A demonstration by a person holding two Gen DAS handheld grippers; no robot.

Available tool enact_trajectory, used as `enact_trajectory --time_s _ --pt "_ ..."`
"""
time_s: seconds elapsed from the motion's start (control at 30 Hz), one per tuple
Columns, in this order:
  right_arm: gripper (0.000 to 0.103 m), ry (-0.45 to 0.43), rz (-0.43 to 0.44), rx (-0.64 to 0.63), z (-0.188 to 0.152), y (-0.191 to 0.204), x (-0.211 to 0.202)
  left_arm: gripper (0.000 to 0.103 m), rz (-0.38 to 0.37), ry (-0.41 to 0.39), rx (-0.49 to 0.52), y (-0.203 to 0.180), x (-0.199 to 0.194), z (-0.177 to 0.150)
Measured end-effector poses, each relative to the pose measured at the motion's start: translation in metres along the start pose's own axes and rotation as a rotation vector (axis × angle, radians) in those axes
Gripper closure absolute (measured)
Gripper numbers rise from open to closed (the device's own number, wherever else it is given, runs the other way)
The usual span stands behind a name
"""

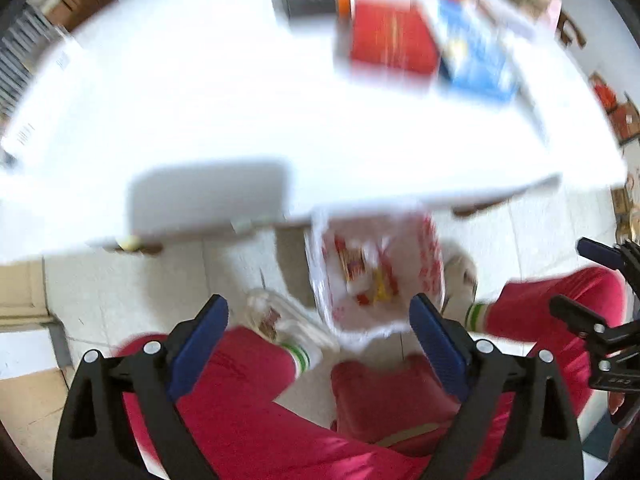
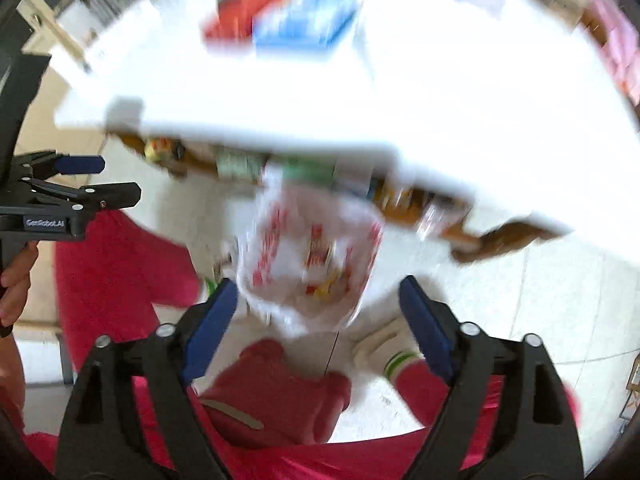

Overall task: Collect trash
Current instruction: 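Raise both tools back over the table toward the remaining boxes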

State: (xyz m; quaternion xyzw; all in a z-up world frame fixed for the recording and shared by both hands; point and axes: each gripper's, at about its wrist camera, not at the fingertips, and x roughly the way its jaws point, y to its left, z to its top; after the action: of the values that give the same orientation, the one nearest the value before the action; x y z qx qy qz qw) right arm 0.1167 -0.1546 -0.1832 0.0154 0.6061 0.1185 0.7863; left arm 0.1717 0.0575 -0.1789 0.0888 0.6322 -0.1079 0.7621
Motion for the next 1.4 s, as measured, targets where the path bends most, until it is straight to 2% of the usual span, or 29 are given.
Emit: enact_trajectory --time_s 0.07,0.17,0.27,0.37,0.57,0.73,0.9,1.4 --pt "0.018 -0.079 -0.001 0.008 0.018 -0.008 -0.039 0.010 0.008 -0.062 0.020 -0.001 -0.036 0.020" --pt "0.015 -0.176 -0.022 0.018 0.042 -0.023 -0.085 0.010 0.049 -0.115 0.029 0.000 -0.073 0.046" --pt "0.014 -0.256 -0.067 0.035 0.063 -0.040 -0.125 0.010 0.000 -0.112 0.030 0.003 -0.101 0.070" --pt "0.013 -0.305 -0.071 0.061 0.081 -0.060 -0.154 0.010 -0.070 -0.103 0.015 0.008 -0.122 0.093" --pt "0.013 -0.358 -0.067 0.113 0.111 -0.088 -0.192 0.010 -0.094 -0.097 0.017 0.006 -0.146 0.132" --pt "0.012 -0.350 -0.087 0.115 0.140 -0.097 -0.196 0.010 -0.047 -0.093 0.044 0.000 -0.148 0.156" --pt "0.012 -0.324 -0.084 0.102 0.160 -0.103 -0.185 0.010 -0.052 -0.057 0.038 0.001 -0.131 0.178" --pt "0.012 -0.159 -0.070 0.117 0.213 -0.127 -0.089 0.010 -0.070 0.106 -0.022 0.008 -0.027 0.230"
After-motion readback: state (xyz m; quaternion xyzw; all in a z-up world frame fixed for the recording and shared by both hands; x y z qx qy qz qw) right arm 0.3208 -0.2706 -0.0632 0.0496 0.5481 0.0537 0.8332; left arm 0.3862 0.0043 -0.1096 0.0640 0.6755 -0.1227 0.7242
